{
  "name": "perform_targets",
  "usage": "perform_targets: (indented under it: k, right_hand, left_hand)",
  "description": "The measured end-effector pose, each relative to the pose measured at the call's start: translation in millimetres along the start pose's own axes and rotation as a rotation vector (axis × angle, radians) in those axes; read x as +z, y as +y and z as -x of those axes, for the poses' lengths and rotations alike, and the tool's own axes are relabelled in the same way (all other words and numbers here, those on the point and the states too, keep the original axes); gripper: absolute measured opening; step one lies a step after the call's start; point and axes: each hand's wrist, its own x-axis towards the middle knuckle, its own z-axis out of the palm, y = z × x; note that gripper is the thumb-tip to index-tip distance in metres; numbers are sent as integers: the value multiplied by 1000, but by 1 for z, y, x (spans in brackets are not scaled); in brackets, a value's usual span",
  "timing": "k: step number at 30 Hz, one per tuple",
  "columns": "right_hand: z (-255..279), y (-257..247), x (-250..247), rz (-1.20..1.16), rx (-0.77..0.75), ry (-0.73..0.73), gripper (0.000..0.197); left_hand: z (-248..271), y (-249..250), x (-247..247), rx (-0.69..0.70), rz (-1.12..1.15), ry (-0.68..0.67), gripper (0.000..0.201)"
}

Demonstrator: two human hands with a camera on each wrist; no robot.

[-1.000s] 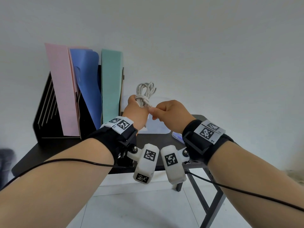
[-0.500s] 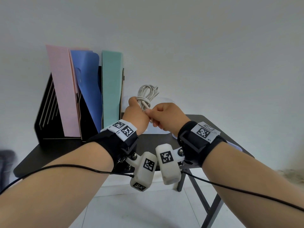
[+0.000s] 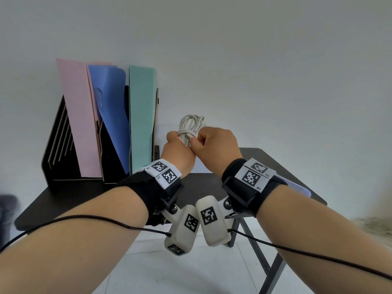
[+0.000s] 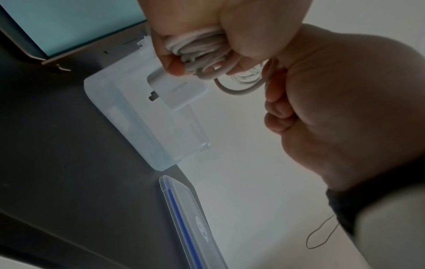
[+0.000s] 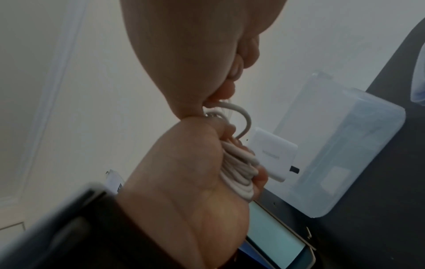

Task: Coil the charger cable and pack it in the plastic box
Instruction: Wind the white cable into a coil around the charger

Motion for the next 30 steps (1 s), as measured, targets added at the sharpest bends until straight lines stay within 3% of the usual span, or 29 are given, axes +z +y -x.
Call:
perform_targets:
  k: [8,15,21,24,30]
  right_hand:
    - [-4,-3,-3,75,8,-18,39]
    - [-10,3,0,-214,145,-29,41]
    - [-5,6,-6,-340,147,-131,9]
    - [-5,8,-4,-260,128,-122,12]
    - [-12,11,1,-134,150,-72,38]
  left_hand:
    - [1,1,0,-65,139,-65,42]
    - [4,-1,2,48,140,-86,37]
    - [-4,-6,-5,-34,239,-52,43]
    - [-3,-8,-5,-8,234,-71,43]
    - [-2,-10,-3,23,230,-92,48]
